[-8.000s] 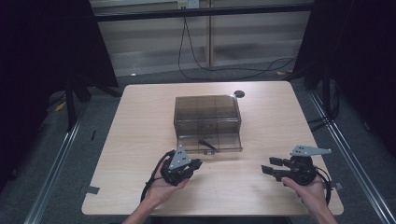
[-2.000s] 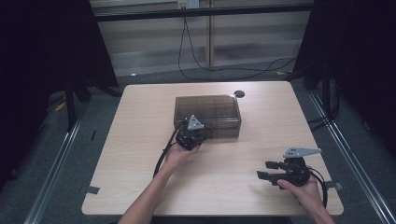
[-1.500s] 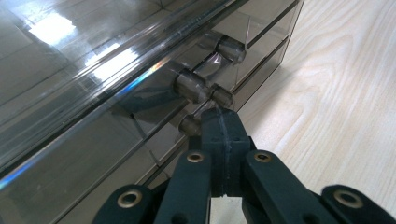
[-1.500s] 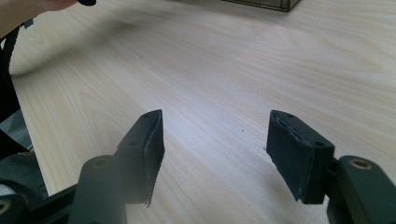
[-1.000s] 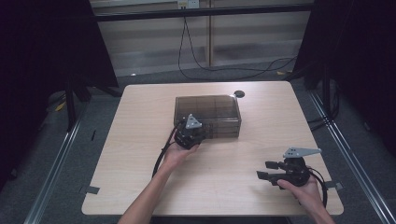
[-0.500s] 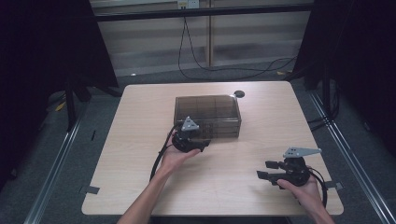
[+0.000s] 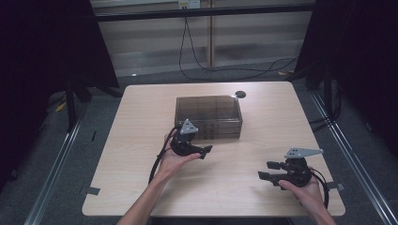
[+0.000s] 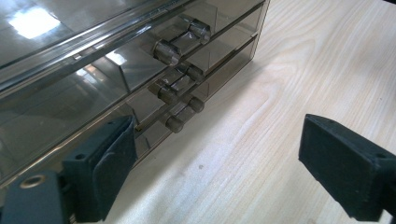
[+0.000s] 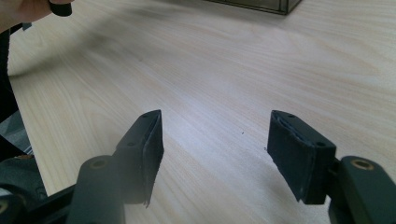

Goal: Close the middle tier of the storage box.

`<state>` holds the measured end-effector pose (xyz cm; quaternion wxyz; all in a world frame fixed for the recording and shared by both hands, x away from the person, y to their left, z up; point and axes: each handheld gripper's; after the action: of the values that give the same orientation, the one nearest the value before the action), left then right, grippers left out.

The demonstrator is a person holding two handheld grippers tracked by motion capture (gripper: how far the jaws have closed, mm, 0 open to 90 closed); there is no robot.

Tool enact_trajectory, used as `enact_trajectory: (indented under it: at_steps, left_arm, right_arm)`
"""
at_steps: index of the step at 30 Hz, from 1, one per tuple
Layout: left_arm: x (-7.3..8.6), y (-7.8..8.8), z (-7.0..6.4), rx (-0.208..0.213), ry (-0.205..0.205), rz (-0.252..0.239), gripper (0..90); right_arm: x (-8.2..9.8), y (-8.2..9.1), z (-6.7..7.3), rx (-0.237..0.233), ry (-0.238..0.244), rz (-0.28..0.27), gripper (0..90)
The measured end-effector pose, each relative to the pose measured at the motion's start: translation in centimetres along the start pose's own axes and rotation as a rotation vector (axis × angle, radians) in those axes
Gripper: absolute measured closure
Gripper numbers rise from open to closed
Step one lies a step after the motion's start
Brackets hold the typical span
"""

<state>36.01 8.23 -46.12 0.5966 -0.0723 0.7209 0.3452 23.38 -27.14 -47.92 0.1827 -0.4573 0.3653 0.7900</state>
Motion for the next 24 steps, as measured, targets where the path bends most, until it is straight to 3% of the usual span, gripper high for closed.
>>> enact_trajectory:
  at_steps: [1, 4, 5, 8, 9, 24]
  left_arm:
    - [0.0, 0.0, -0.1, 0.005, 0.013, -0.003, 8.3]
    - [0.0, 0.4, -0.1, -0.003, -0.012, -0.003, 6.4]
    - [0.0, 0.4, -0.2, 0.010, 0.006, -0.007, 5.3]
    - [0.0, 0.8, -0.2, 0.006, -0.015, -0.005, 4.2]
    - [0.1, 0.8, -0.3, 0.012, -0.002, -0.014, 3.8]
    - [0.9, 2.8, -0.7, 0.005, -0.009, -0.035, 2.9]
  right_arm:
    - [0.0, 0.0, 0.0, 0.001, 0.001, 0.001, 36.1]
    - [0.0, 0.0, 0.0, 0.000, 0.002, 0.001, 36.0]
    - [0.0, 0.0, 0.0, 0.001, 0.000, 0.002, 35.9]
    - [0.0, 0.0, 0.0, 0.001, 0.002, 0.001, 35.7]
    - [0.0, 0.0, -0.1, 0.001, 0.003, 0.001, 35.6]
    - [-0.1, 0.2, -0.1, 0.019, -0.009, -0.012, 28.7]
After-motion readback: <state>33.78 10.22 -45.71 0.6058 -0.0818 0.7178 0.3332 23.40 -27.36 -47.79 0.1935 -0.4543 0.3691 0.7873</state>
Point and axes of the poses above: each handheld gripper's, and its own axes: y roughly backward along the jaws, x roughly out of its underside, z roughly to its left, and after that the axes turned 13 degrees about -z, right-handed
